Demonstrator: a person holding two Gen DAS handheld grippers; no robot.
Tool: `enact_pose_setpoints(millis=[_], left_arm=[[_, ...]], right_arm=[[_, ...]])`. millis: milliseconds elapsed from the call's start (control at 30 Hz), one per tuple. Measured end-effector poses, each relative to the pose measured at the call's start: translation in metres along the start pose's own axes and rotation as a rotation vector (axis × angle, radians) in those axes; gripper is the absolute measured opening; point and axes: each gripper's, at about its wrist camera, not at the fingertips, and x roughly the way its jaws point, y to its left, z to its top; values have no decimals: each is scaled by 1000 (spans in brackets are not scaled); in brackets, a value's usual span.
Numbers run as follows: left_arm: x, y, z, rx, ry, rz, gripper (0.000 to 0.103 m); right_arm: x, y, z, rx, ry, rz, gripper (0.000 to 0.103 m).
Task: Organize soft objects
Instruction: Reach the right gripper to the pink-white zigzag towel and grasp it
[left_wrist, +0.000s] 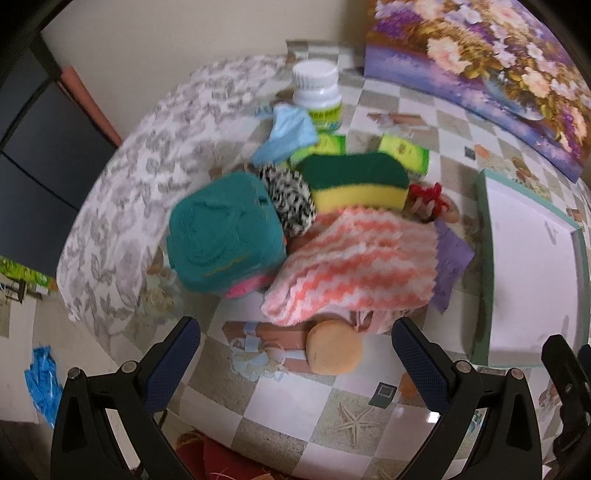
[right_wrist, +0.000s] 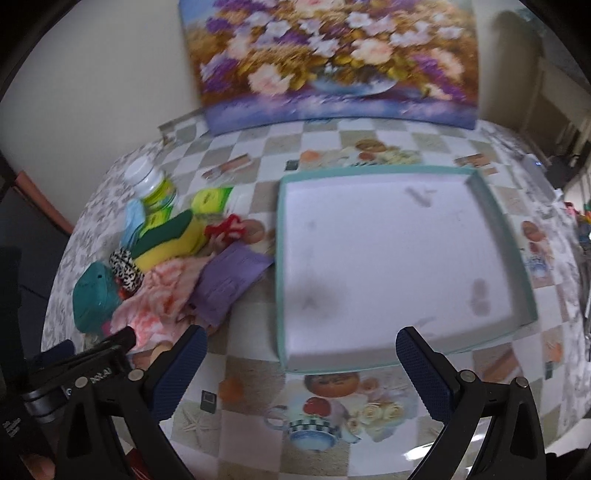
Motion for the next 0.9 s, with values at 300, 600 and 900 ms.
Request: enact_pose_setpoints(millis=[300, 600, 900], left_arm=[[45, -7, -7, 15, 160, 29, 103], [67, -10, -16, 25, 227, 26, 102], [81, -4, -19, -4, 260, -33, 95]], right_arm=[[29, 24, 6, -57, 55, 90, 101], [47, 56, 7, -84, 97, 251, 83], [69, 71, 9, -50, 158, 365, 56]])
